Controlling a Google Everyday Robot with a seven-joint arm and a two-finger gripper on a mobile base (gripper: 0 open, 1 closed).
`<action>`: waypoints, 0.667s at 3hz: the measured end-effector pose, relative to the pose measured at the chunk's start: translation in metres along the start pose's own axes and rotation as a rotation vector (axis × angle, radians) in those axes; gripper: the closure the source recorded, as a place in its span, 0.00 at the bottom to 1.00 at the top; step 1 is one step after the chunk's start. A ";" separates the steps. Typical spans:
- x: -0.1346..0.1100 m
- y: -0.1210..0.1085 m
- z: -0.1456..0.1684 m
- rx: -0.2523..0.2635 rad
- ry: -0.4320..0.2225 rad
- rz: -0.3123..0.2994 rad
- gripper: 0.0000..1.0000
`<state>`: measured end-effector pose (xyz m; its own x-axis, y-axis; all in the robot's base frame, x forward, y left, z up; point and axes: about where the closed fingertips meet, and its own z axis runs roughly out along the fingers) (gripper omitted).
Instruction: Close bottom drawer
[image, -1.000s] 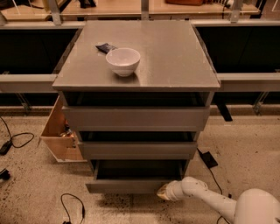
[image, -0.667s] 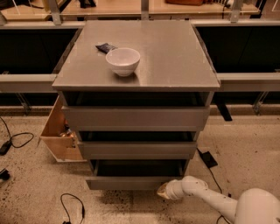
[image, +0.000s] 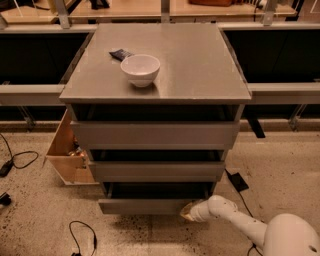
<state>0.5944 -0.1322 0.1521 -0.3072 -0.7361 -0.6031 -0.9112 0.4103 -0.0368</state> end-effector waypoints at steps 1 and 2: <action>-0.001 -0.014 0.002 0.012 -0.003 0.000 1.00; -0.001 -0.014 0.002 0.012 -0.003 0.000 1.00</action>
Offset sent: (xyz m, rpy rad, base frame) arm 0.1279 -0.0348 0.0044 -0.0092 -0.0905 -0.0680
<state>0.6077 -0.1358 0.1521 -0.3064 -0.7342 -0.6059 -0.9078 0.4168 -0.0460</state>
